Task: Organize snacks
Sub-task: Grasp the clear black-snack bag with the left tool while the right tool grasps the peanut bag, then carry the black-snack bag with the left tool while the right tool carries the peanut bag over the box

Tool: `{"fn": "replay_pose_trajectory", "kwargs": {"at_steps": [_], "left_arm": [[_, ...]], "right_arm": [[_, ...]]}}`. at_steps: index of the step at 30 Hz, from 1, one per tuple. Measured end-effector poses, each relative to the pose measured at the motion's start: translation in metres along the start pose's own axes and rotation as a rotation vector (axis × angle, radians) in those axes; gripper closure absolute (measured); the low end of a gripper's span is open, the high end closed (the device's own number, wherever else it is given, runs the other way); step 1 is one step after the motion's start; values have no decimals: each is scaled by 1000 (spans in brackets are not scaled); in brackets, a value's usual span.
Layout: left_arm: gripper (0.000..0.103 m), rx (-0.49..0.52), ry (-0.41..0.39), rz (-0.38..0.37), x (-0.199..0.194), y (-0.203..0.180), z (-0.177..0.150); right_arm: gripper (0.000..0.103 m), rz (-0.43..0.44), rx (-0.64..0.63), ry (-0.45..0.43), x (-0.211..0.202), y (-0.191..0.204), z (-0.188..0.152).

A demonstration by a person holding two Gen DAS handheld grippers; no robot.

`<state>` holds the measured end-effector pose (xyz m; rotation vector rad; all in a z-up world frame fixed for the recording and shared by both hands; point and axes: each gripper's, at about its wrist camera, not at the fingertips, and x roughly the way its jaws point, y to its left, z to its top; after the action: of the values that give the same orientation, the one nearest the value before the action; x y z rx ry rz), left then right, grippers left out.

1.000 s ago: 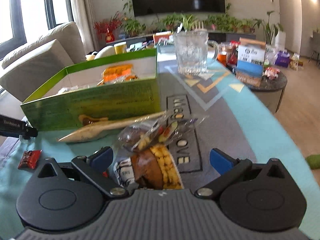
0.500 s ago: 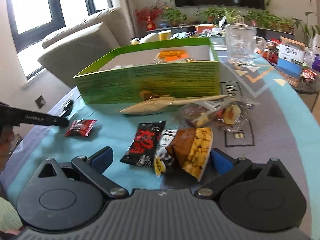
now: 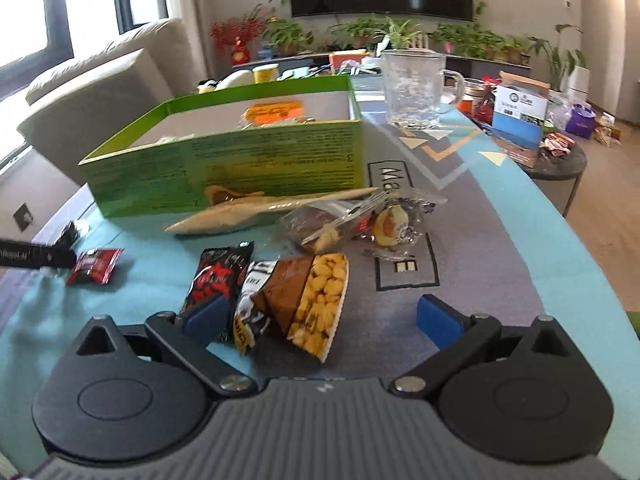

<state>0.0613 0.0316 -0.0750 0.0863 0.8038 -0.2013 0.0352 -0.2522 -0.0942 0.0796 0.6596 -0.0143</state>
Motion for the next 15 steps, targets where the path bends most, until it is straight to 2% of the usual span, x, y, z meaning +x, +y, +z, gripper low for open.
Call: {"fn": "replay_pose_trajectory", "kwargs": {"at_steps": [2, 5, 11, 15], "left_arm": [[80, 5, -11, -7, -2, 1, -1], [84, 11, -50, -24, -11, 2, -3], [85, 4, -139, -57, -36, -1, 4], [85, 9, -187, -92, -51, -5, 11]], "right_arm": [[38, 7, -10, -11, 0, 1, 2], [47, 50, 12, -16, -3, -1, 4], [50, 79, 73, -86, -20, -11, 13], [51, 93, 68, -133, -31, -10, 22]]}}
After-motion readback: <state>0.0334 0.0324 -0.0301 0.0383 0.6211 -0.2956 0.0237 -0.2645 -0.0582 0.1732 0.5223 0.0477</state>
